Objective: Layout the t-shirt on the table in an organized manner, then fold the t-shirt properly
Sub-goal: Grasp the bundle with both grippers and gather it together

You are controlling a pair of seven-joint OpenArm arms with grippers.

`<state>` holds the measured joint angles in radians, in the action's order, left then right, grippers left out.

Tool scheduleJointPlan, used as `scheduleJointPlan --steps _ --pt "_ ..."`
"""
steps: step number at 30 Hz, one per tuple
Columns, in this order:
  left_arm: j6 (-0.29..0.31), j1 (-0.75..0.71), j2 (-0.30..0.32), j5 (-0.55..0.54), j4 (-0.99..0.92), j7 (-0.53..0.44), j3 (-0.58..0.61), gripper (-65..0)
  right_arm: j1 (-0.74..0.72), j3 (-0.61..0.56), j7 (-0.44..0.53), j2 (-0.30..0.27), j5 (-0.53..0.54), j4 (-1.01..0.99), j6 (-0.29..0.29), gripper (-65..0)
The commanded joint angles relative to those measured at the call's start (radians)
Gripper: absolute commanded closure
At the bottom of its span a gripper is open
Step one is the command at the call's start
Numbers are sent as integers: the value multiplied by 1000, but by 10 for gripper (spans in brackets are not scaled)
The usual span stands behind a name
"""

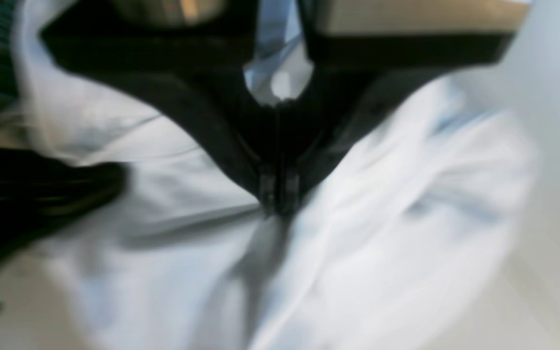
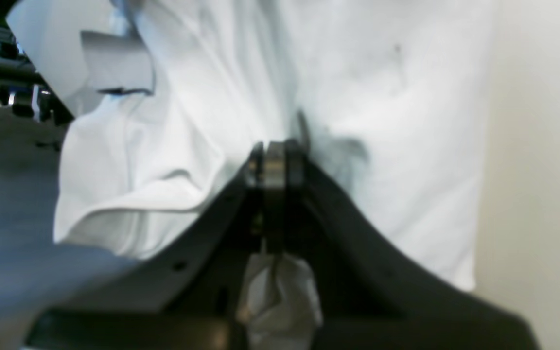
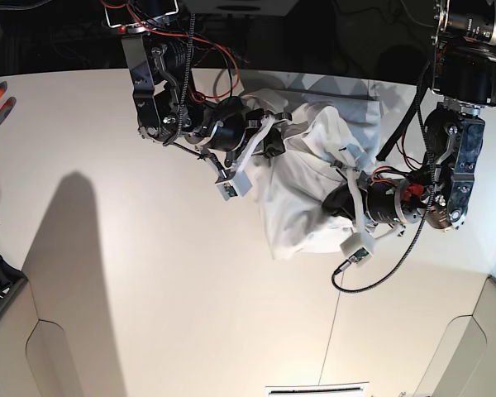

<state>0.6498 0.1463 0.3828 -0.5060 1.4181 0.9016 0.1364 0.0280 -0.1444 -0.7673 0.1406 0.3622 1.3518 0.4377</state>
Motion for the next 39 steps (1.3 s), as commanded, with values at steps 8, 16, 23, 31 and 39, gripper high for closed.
scheduleJointPlan --steps 8,16,23,31,39 --pt "-134 23 2 115 13 -171 -6 -11 -3 -4 -64 -10 106 6 15 0" --pt "-225 23 -75 247 9 -266 -6 -10 -3 -4 -96 -10 189 12 16 0" --pt "-246 90 -75 204 10 -291 -7 -11 -3 -4 -105 -11 203 99 42 0" --pt "-246 179 -74 154 10 -266 -7 -11 -33 -4 -104 -10 163 279 42 0" --pt "-242 218 -62 199 10 -265 -50 -11 -158 -4 -47 -10 47 288 42 0"
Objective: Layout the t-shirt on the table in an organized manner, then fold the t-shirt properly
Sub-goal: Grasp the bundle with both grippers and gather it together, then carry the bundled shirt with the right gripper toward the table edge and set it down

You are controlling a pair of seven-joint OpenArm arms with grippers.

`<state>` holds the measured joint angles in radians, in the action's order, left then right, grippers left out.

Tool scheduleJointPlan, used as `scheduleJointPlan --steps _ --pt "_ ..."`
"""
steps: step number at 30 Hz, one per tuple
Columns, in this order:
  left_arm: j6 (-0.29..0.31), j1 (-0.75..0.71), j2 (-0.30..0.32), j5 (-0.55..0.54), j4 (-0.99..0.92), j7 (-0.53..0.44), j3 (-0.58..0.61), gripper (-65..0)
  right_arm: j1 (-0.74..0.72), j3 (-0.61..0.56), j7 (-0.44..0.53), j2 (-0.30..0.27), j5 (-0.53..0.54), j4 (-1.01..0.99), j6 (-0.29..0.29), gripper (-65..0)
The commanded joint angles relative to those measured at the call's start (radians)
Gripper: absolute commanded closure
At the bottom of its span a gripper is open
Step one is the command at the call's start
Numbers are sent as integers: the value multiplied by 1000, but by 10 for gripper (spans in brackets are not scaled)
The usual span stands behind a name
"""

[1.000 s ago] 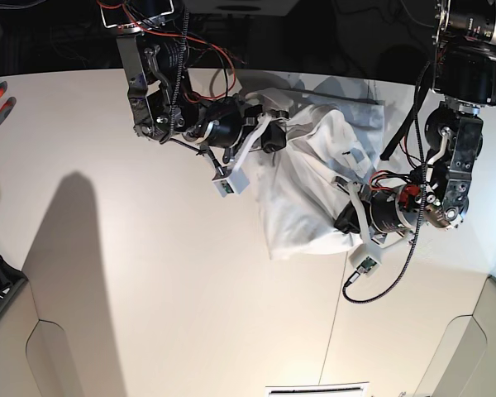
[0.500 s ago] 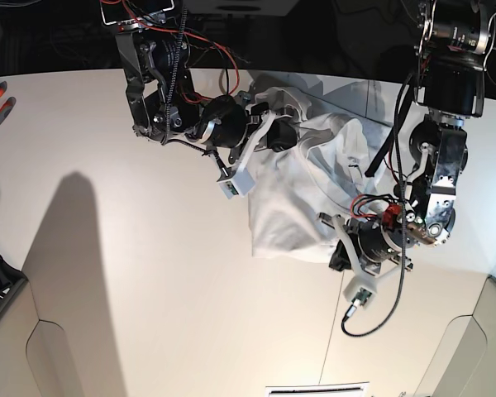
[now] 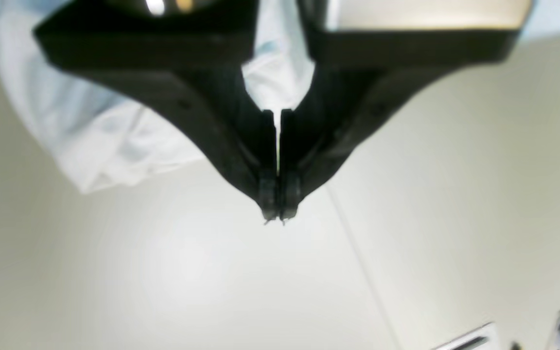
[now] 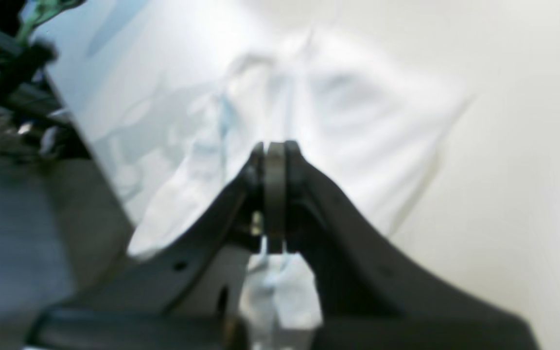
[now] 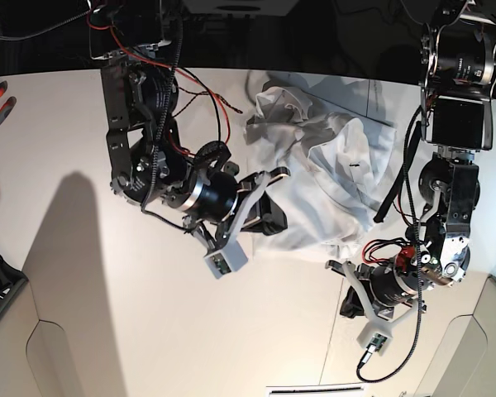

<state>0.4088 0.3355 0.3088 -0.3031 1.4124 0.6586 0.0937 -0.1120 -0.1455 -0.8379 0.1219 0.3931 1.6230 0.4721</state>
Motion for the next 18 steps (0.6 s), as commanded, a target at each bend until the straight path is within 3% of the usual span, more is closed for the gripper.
scheduleJointPlan --steps 1,4,7,9,18 --pt "0 31 15 -2 16 -21 -21 -11 -34 -3 35 9 1 13 7 0" --pt "-1 31 30 -3 16 -21 -63 -11 -89 -10 46 9 -17 -19 9 0" --pt "-1 31 48 -4 15 -21 -112 -11 -145 -49 52 8 -23 -85 98 0" --pt "0 30 63 -13 16 -18 -142 -11 -179 -99 51 8 -23 -150 109 0" --pt "-1 26 114 -22 15 35 -174 -11 -298 -475 53 -98 -24 -378 134 0"
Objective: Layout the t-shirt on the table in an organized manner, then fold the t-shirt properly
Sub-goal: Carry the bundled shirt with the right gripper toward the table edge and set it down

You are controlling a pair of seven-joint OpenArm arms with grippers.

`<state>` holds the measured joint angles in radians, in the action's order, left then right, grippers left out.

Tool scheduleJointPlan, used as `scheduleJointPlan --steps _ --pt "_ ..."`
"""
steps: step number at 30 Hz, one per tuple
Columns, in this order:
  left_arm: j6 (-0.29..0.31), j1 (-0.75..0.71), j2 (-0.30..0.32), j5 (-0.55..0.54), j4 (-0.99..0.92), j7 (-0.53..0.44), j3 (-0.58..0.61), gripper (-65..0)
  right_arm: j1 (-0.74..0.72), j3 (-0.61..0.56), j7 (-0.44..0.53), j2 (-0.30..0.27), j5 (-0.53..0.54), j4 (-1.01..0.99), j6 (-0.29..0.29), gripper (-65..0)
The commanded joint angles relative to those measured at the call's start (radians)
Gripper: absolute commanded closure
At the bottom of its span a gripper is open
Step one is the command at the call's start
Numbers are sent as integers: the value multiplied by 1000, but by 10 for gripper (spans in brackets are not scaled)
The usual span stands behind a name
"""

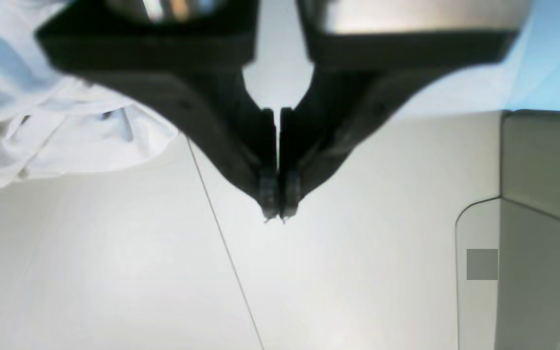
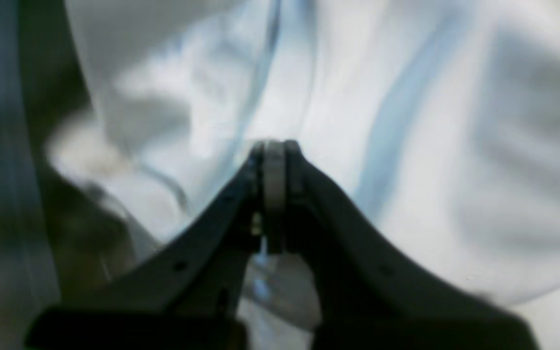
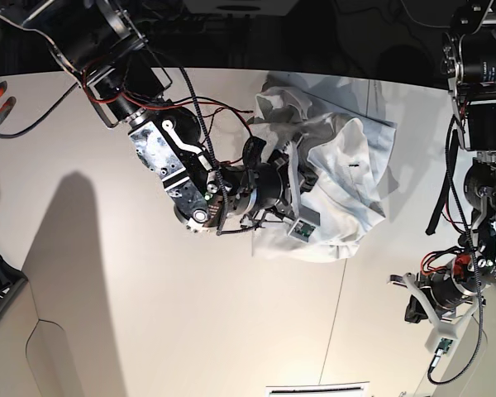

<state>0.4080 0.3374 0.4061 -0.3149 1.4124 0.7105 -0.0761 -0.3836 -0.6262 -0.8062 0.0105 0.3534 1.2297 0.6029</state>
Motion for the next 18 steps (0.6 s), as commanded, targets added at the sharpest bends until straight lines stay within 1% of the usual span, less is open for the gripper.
scheduleJointPlan --steps 1,3,6,10,12,13,16,17,18 --pt "0 23 19 -10 15 -18 -4 -11 -33 -28 24 8 8 7 4 0" --pt "0 23 18 -11 15 -18 -4 -11 -37 -80 53 6 -30 -11 3 0" --pt "0 22 18 -11 15 -18 -4 -11 -37 -124 180 7 -121 -67 3 0" --pt "0 21 18 -11 15 -17 -4 -11 -37 -132 338 18 -217 -195 2 0" --pt "0 18 18 -11 15 -17 -4 -11 -37 -132 392 21 -239 -259 -5 0" --pt "0 14 18 -11 15 -18 -4 -11 -37 -131 411 21 -241 -288 -10 0" --pt "0 2 18 -11 15 -18 -4 -11 -37 -124 414 19 -261 -349 -46 0" --pt "0 -2 18 -11 15 -18 -4 -11 -35 -116 414 20 -291 -362 -66 0" --pt "0 -6 18 -11 15 -19 -4 -11 -32 -101 414 20 -319 -370 -110 0"
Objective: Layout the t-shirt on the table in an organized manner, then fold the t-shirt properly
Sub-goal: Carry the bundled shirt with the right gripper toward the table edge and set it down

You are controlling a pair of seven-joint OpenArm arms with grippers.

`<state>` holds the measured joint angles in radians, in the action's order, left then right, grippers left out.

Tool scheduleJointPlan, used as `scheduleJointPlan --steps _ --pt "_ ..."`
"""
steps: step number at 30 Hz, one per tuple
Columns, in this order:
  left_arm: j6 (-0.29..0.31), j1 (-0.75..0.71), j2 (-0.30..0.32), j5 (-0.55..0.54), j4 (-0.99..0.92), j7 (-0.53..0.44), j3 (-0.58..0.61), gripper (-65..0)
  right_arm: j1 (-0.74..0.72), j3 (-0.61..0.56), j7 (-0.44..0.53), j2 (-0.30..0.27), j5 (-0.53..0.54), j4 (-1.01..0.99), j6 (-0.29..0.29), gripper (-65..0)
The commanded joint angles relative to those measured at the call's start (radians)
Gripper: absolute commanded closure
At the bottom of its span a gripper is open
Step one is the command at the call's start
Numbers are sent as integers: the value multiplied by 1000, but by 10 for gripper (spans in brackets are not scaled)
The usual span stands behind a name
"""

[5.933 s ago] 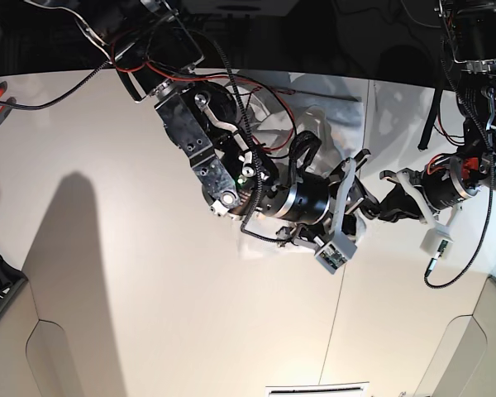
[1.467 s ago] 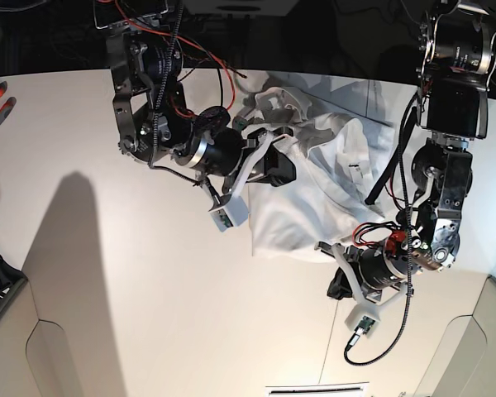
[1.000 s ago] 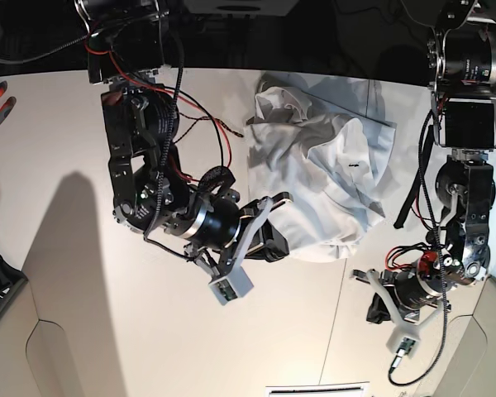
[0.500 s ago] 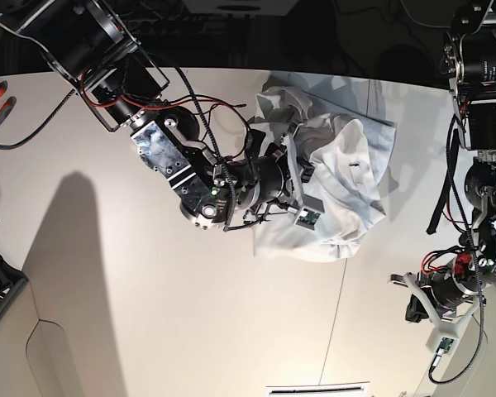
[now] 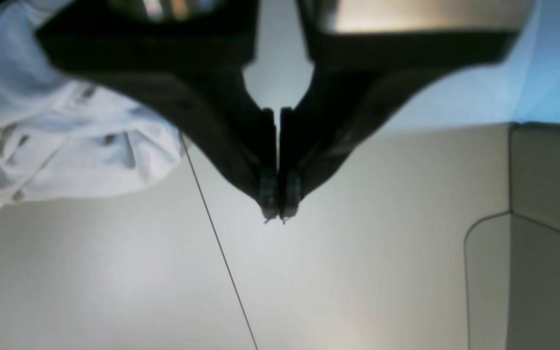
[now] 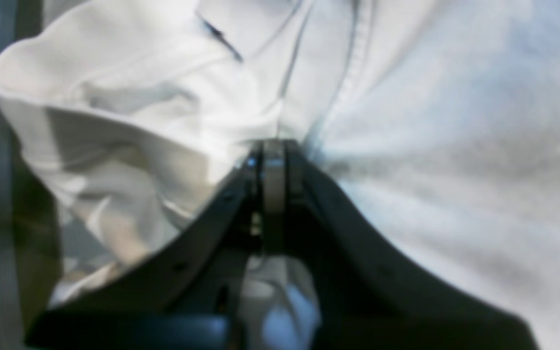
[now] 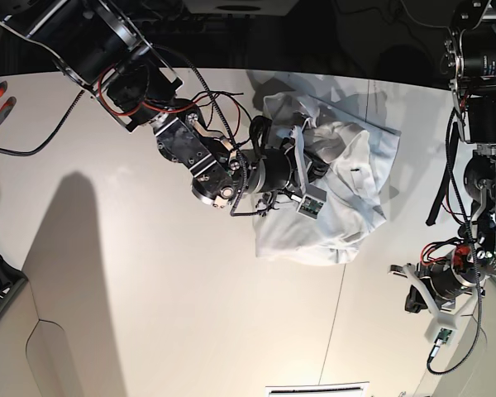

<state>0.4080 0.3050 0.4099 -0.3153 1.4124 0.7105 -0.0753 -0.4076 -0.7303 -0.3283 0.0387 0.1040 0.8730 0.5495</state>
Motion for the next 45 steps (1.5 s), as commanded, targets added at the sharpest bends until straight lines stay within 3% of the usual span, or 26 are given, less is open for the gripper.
scheduleJointPlan --steps 1,4,7,13,19,24,31,38,45 --pt "0 24 14 -10 15 -18 -5 -11 0 25 -64 -8 -87 -16 -121 0" --pt "0 24 14 -10 15 -18 -5 -11 17 119 -72 -5 -101 -16 -293 0" --pt "0 24 14 -11 15 -19 -5 -11 29 230 -74 -5 -101 -15 -375 0" --pt "0 24 14 -50 15 -18 -5 -11 55 484 -119 -5 -158 -15 -630 0" --pt "0 24 13 -74 15 -19 -5 -11 57 747 -129 -5 -175 -15 -733 0" --pt "0 23 1 -89 15 -18 -5 -11 57 926 -127 -5 -174 -15 -742 0" --pt "0 -3 -48 -95 15 -19 -5 -11 56 1107 -109 -5 -77 -15 -731 0" --pt "0 -17 -69 -119 15 -36 -5 -11 56 1128 -67 -6 -65 4 -624 0" --pt "0 -17 -69 -118 15 -46 -5 -11 56 1128 -91 -5 21 217 -550 0"
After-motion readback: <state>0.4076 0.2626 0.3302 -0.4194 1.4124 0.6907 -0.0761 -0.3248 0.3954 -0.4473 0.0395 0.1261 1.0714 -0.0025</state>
